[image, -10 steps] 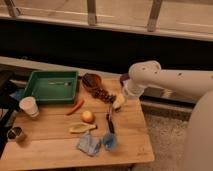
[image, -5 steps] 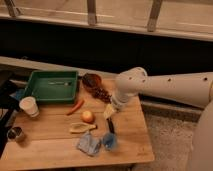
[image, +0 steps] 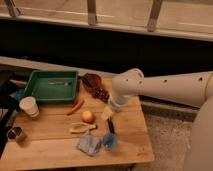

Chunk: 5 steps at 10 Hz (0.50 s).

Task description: Place towel in table surface

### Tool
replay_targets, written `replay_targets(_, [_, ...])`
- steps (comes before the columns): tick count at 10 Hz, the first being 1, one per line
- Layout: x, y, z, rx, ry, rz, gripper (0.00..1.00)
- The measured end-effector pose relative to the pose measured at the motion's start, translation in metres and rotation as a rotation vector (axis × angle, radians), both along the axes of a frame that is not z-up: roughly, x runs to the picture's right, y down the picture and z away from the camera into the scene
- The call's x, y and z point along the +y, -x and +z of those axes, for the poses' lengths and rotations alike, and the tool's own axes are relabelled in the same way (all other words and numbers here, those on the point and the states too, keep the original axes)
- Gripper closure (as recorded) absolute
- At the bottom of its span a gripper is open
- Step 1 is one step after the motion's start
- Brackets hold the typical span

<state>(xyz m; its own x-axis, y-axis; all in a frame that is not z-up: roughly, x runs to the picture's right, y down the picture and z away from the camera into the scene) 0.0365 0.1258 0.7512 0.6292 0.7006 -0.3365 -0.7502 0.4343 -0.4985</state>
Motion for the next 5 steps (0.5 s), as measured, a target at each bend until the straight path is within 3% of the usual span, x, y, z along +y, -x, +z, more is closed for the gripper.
replay_targets(3, [0.033, 0.05, -0.006, -0.059, 0.019, -0.054, 0.2])
replay_targets(5, [0.057, 0.082, 0.003, -0.124, 0.058, -0.096, 0.2])
